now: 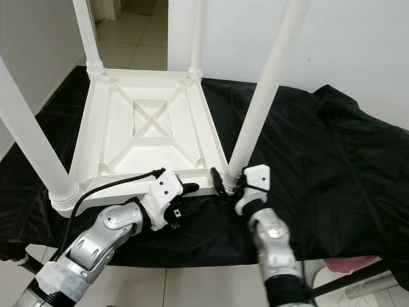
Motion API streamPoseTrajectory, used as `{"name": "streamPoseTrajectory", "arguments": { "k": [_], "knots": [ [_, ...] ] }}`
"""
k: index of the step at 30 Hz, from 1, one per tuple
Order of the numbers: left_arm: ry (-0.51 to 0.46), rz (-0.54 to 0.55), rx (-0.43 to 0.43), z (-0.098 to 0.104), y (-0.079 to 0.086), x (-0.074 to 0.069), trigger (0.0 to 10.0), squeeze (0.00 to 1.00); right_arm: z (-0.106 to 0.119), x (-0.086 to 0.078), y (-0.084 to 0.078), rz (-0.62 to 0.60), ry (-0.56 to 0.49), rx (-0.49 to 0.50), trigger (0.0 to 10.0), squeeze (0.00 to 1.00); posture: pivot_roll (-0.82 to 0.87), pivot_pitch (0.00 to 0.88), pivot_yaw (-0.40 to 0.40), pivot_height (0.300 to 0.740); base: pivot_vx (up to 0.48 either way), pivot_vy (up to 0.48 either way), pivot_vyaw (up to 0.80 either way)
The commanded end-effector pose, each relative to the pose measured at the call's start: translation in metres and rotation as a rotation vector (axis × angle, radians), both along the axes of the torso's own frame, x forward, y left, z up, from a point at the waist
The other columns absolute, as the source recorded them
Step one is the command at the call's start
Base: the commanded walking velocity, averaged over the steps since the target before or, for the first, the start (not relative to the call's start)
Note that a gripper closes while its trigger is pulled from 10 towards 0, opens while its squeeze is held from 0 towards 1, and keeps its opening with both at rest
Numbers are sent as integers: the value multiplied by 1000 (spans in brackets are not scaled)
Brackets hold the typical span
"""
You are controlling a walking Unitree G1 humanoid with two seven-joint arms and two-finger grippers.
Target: Building children table
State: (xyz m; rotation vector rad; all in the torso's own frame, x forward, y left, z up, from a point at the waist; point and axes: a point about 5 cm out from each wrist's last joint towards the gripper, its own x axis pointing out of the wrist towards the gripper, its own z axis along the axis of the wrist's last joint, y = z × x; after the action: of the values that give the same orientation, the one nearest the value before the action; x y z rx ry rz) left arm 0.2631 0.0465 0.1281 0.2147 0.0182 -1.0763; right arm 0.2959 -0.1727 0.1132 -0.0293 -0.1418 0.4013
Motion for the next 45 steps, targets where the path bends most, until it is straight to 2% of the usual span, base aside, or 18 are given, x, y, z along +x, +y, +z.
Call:
{"name": "streamPoseTrajectory", "arguments": {
  "k": [1,7,11,12,13,14,16,17,27,28,29,30,32,33,37,40,43,45],
  "knots": [
    [4,-67,15,2,-2,-2,10000,0,-2,0,-2,33,11,4,10000,0,19,0,-102,740,0,0,0],
    [3,-67,17,3,-1,0,10000,0,-1,11,-5,108,30,-48,10000,0,13,0,-94,740,0,0,0],
    [1,-70,17,3,-3,1,10000,0,-2,18,1,161,45,-73,10000,0,17,0,-91,740,0,0,0],
    [0,-71,17,4,-4,1,10000,0,-4,21,5,179,52,-82,9490,0,17,0,-91,740,0,0,0],
    [-4,-69,22,4,-4,1,10000,0,-6,23,8,185,59,-88,3961,0,26,0,-95,740,0,0,0],
    [-7,-68,25,4,-4,1,10000,0,-7,25,10,189,64,-89,2196,0,26,0,-95,740,0,0,0],
    [-9,-66,27,4,-4,1,10000,0,-8,25,10,190,67,-89,2196,0,33,0,-100,740,0,0,0],
    [-9,-60,26,4,-3,1,10000,0,-9,25,10,194,69,-82,0,0,33,0,-100,740,0,0,0],
    [-6,-42,26,3,0,1,10000,0,-18,23,5,201,96,-73,0,0,42,0,-113,740,0,0,0],
    [-6,-40,26,3,0,2,10000,0,-19,23,4,192,98,-72,4863,0,42,0,-113,740,0,0,0],
    [-6,-40,26,3,0,2,10000,0,-19,23,4,192,98,-72,4863,0,42,0,-113,740,0,0,0],
    [-7,-39,25,3,0,2,10000,0,-18,22,3,180,97,-62,10000,0,41,0,-117,740,0,0,0],
    [-9,-37,24,4,-1,3,10000,0,-16,22,2,148,91,-34,10000,0,37,0,-117,740,0,0,0],
    [-9,-37,24,4,-1,3,10000,0,-16,22,2,148,91,-34,10000,0,37,0,-117,740,0,0,0],
    [-8,-36,21,4,-1,3,10000,0,-19,20,4,18,112,-40,10000,0,25,0,-112,740,0,0,0],
    [-8,-36,21,4,-1,3,10000,0,-19,20,5,-17,116,-35,10000,0,21,0,-110,740,0,0,0],
    [-5,-36,22,4,0,4,10000,0,-21,20,4,-175,149,33,10000,0,16,0,-106,740,0,0,0],
    [-5,-36,22,4,0,4,10000,0,-21,18,5,-219,146,29,10000,0,14,0,-104,740,0,0,0]
  ]
}}
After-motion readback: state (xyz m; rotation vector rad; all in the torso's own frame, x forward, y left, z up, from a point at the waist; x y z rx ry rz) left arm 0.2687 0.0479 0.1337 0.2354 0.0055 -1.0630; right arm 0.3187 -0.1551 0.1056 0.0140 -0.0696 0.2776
